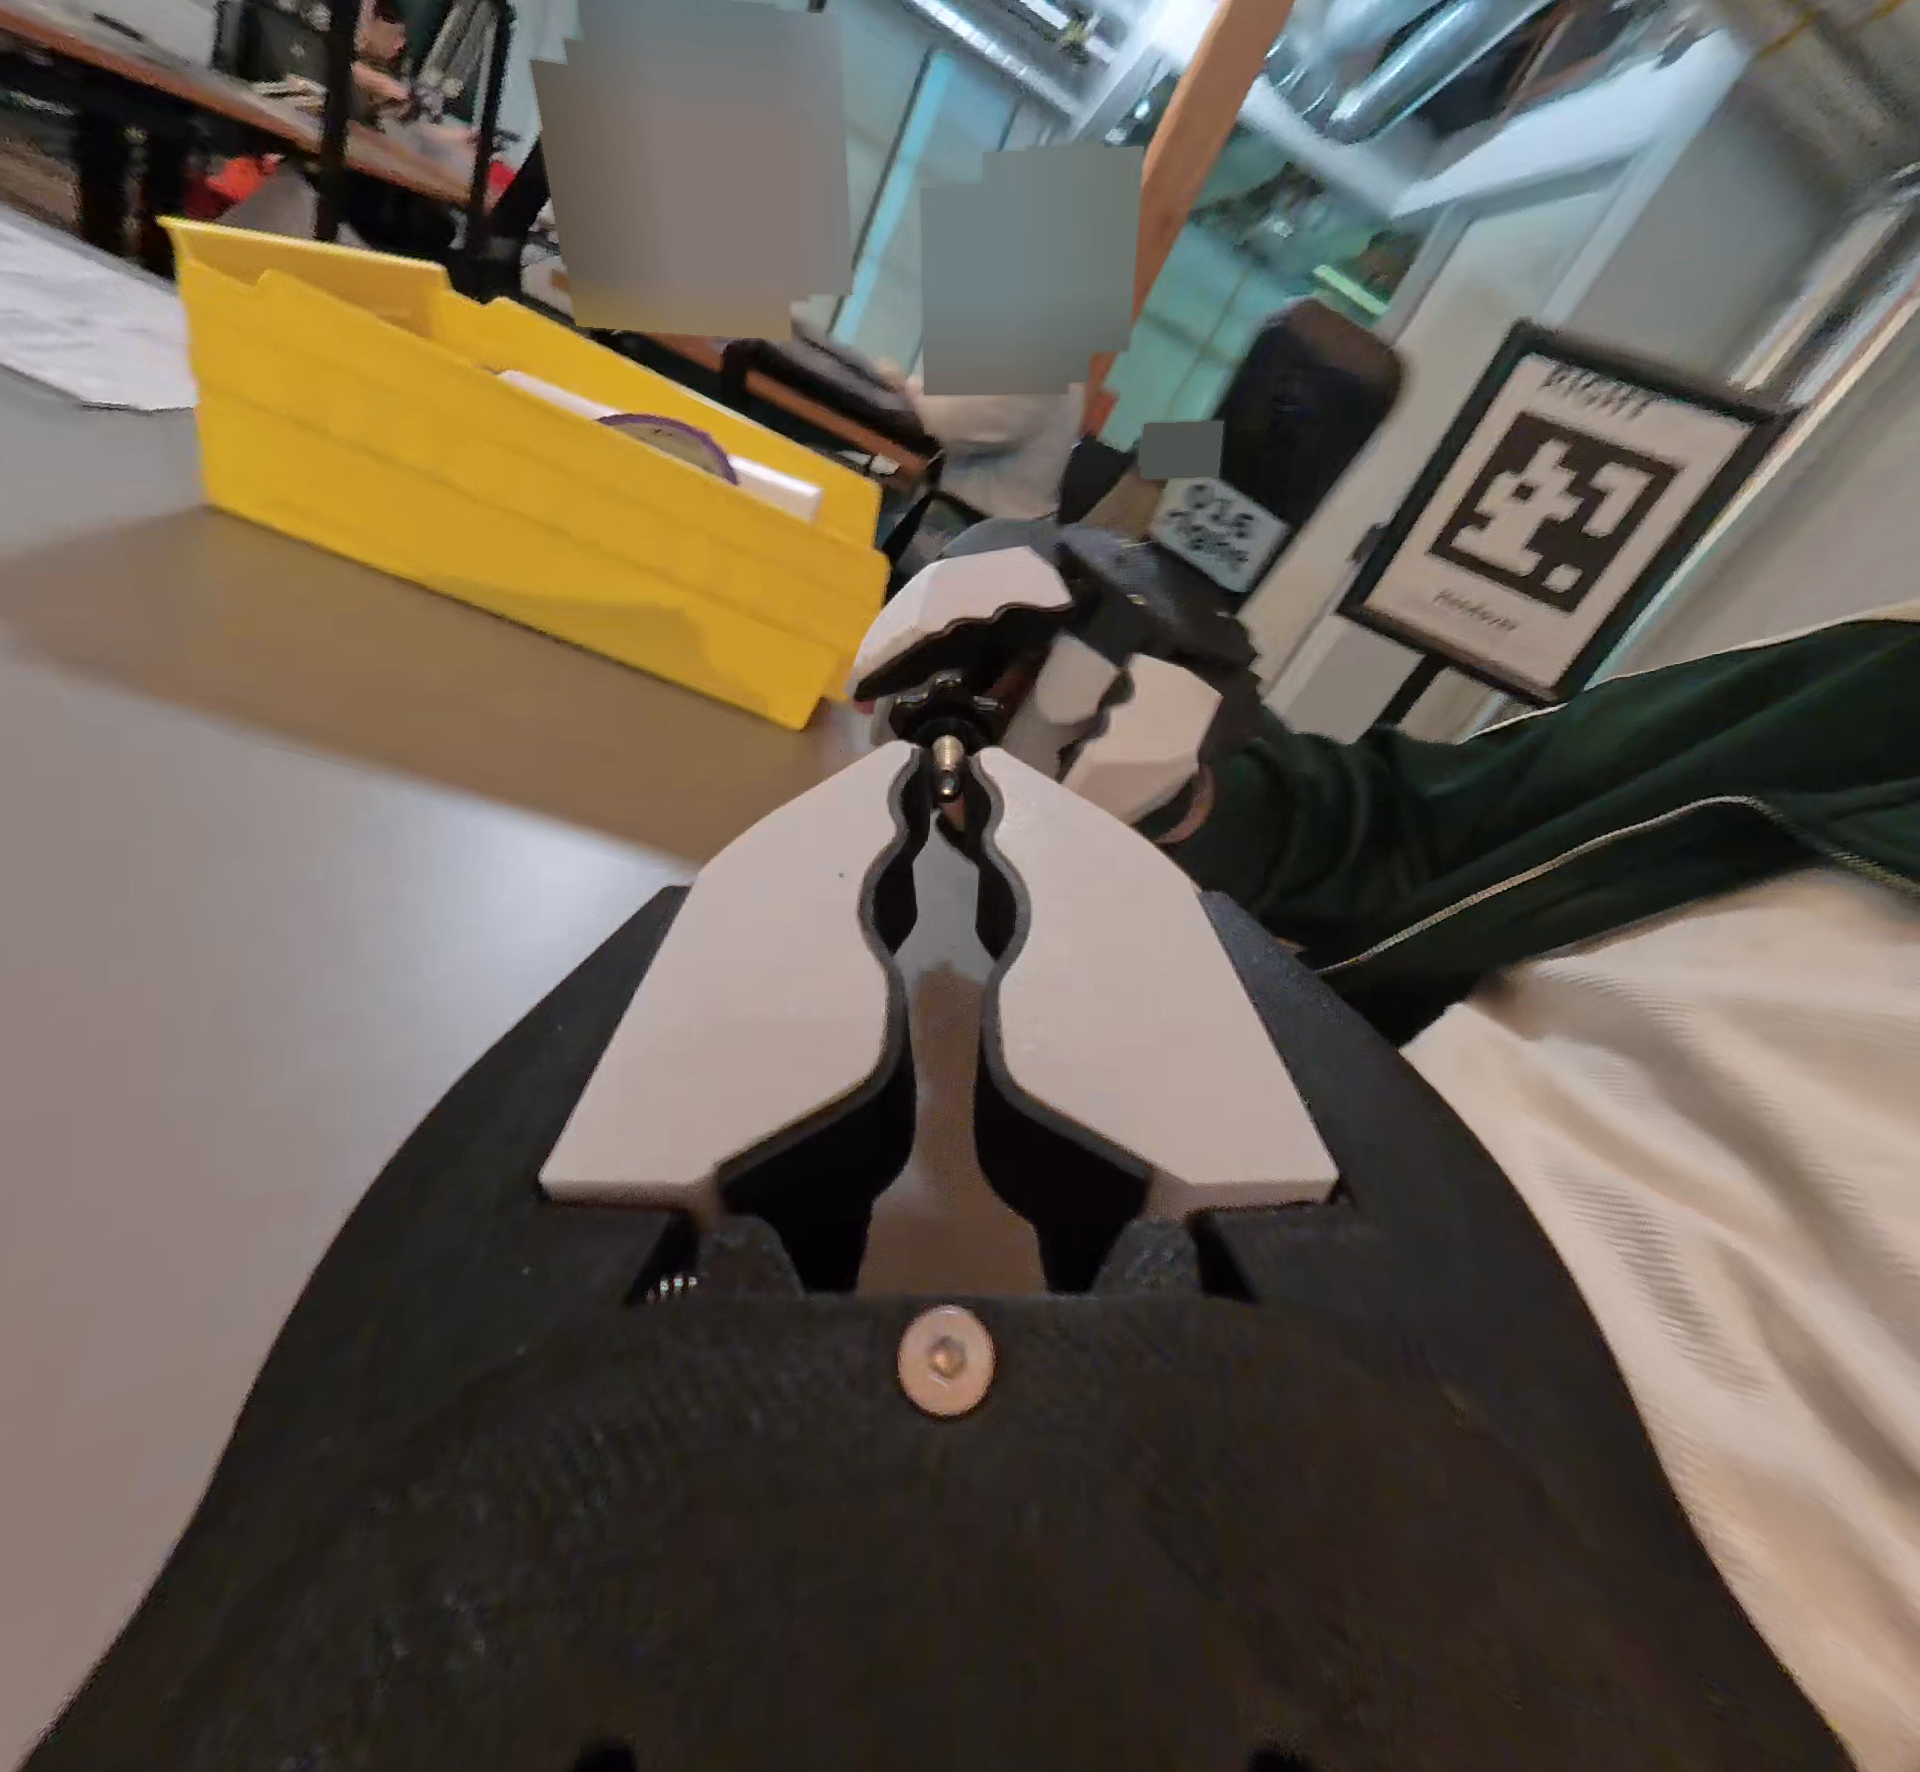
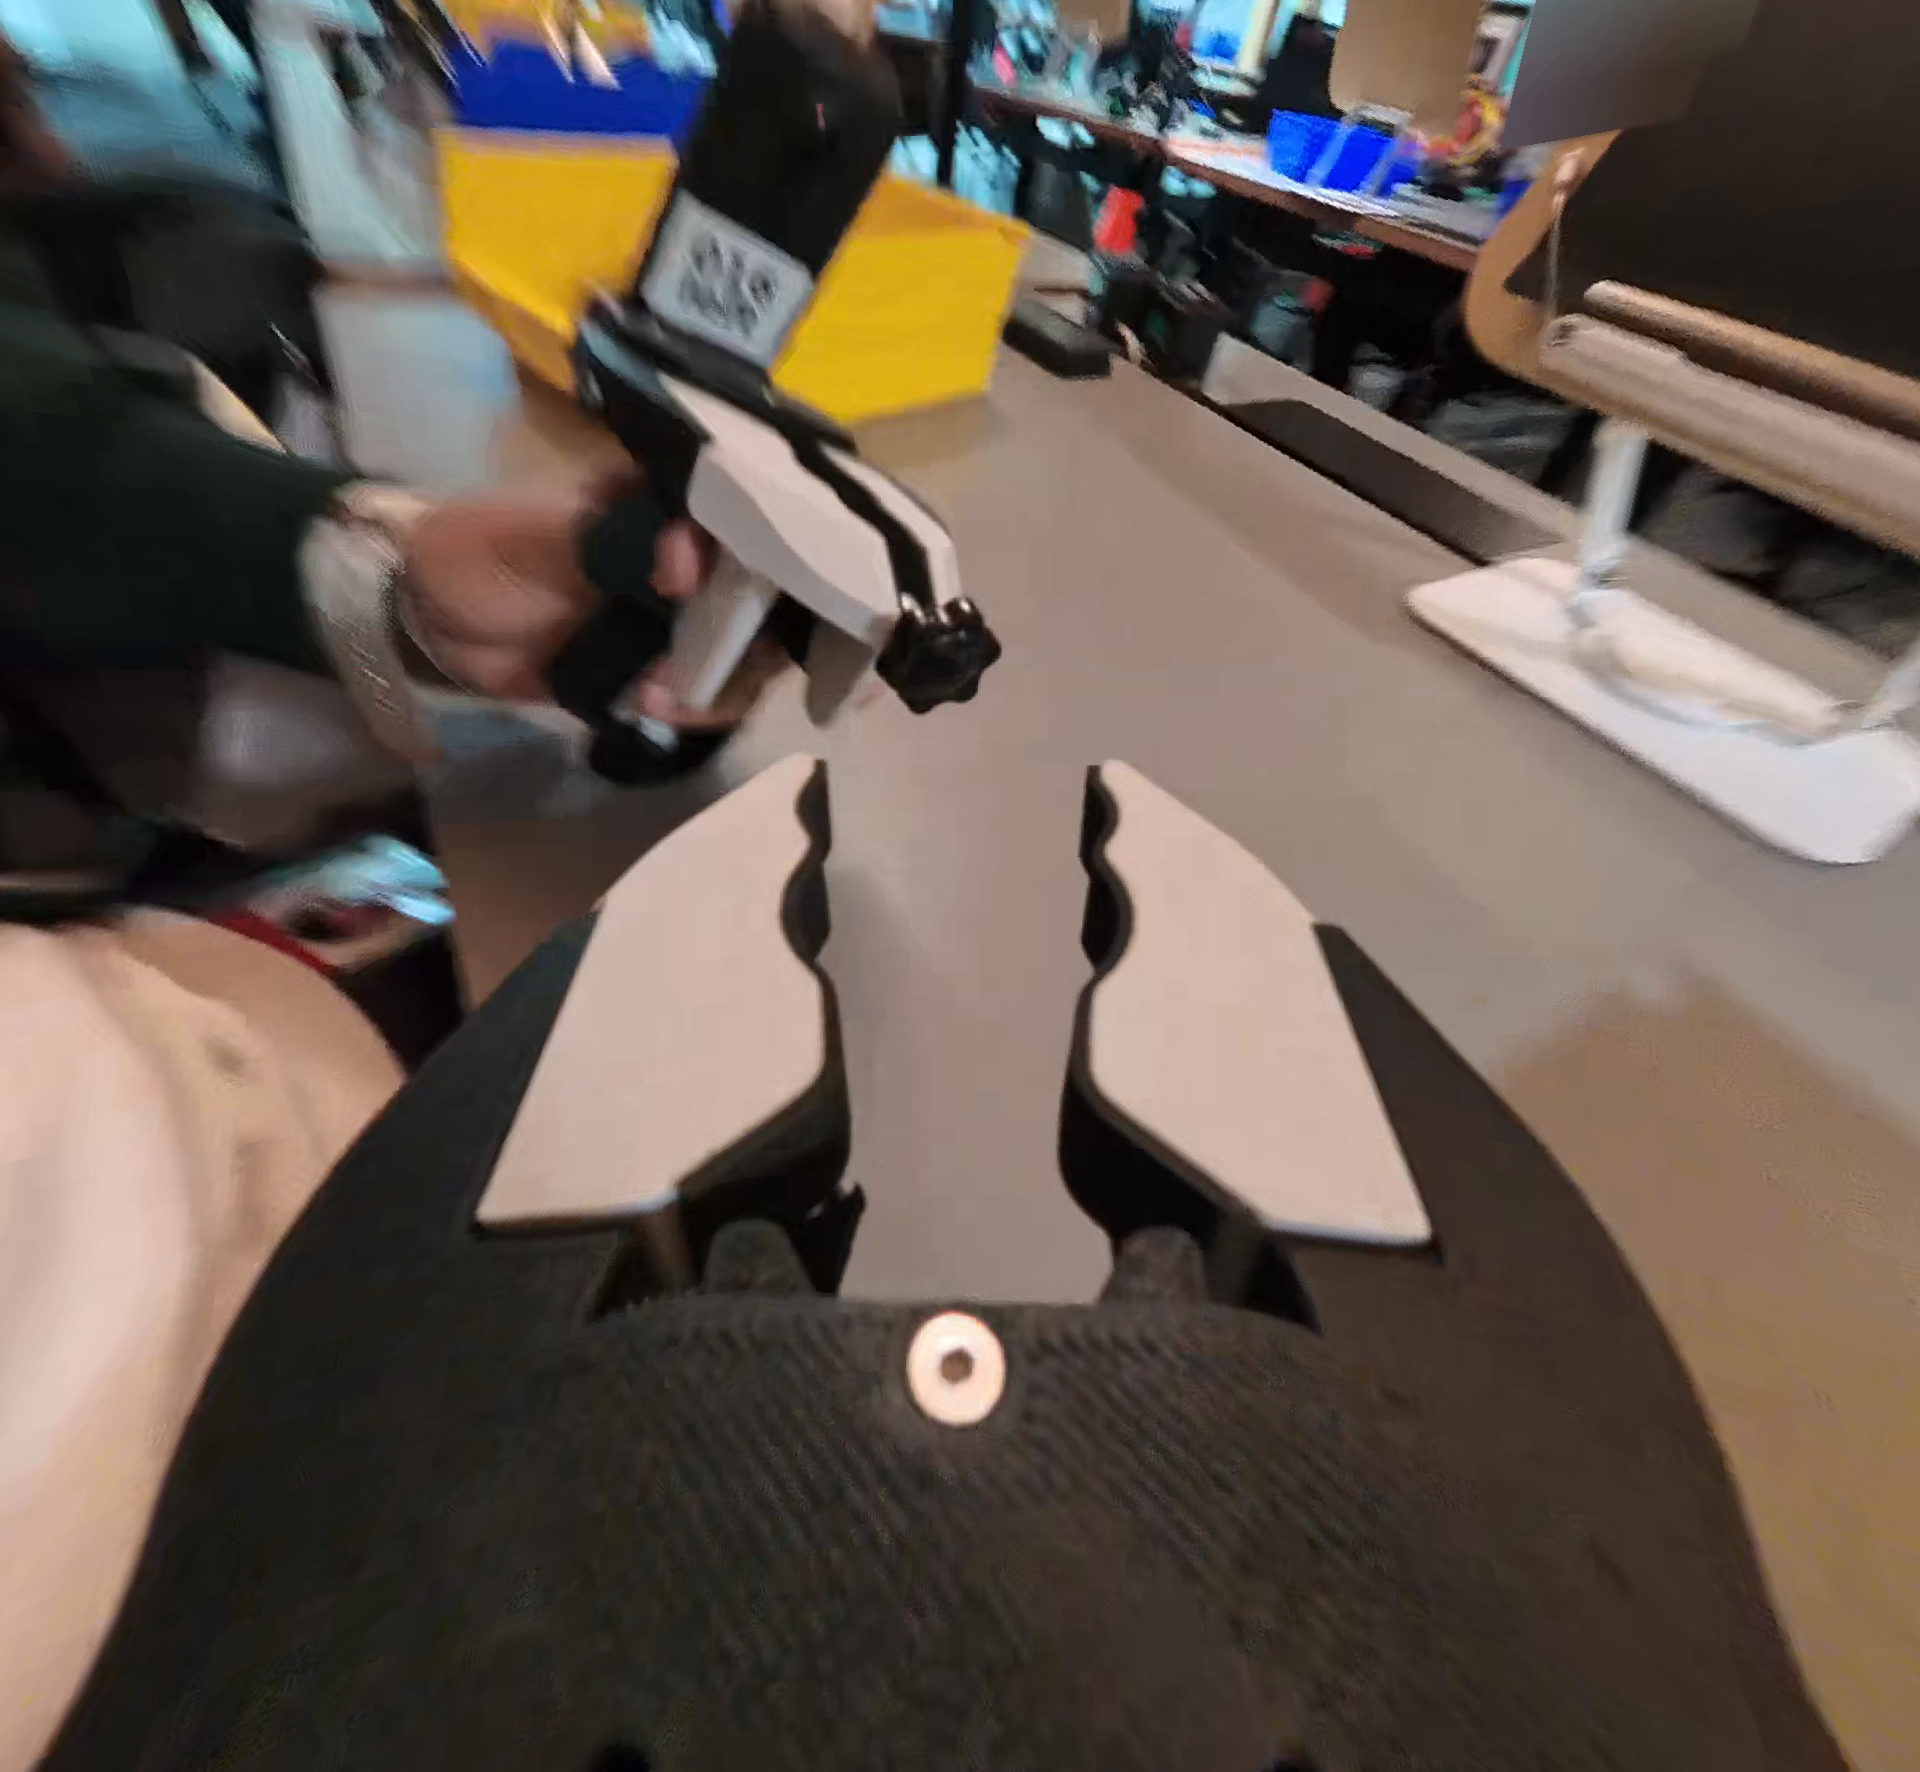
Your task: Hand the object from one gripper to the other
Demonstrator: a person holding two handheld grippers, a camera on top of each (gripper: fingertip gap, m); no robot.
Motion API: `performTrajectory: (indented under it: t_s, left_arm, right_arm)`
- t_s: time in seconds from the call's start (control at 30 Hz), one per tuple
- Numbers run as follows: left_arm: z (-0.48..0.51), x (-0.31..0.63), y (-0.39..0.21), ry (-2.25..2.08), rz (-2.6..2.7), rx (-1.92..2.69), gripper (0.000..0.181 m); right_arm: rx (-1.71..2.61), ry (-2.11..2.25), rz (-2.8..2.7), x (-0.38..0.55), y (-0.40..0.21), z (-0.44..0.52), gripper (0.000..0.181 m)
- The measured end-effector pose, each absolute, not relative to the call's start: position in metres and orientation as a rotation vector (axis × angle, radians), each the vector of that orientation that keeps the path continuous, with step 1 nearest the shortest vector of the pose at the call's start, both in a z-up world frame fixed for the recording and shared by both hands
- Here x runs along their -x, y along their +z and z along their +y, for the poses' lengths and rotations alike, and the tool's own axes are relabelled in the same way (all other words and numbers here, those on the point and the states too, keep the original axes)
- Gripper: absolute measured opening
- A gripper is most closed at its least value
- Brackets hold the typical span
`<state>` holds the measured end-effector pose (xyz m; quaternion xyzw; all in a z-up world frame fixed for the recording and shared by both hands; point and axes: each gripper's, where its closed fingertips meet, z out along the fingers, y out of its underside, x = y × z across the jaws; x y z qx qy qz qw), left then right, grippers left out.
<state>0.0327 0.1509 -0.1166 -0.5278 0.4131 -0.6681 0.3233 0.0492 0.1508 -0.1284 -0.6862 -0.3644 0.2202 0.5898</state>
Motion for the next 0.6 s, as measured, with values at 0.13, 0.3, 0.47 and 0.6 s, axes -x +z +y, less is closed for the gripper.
performTrajectory:
  t_s: [0.13, 0.3, 0.47, 0.6]
  left_arm:
    - [0.143, -0.032, -0.111, -1.830, 1.099, 1.331, 0.006]
    - [0.128, -0.037, -0.111, -1.835, 1.175, 1.295, 0.006]
    - [0.120, -0.040, -0.112, -1.819, 1.224, 1.282, 0.006]
    - [0.122, -0.039, -0.112, -1.796, 1.222, 1.273, 0.006]
  right_arm:
    - [1.570, 0.836, -0.722, -0.050, -0.114, 0.144, 0.039]
    - [1.544, 0.986, -0.694, -0.045, -0.109, 0.138, 0.036]
    - [1.564, 1.087, -0.688, -0.040, -0.111, 0.133, 0.032]
    - [1.571, 1.092, -0.704, -0.038, -0.111, 0.131, 0.024]
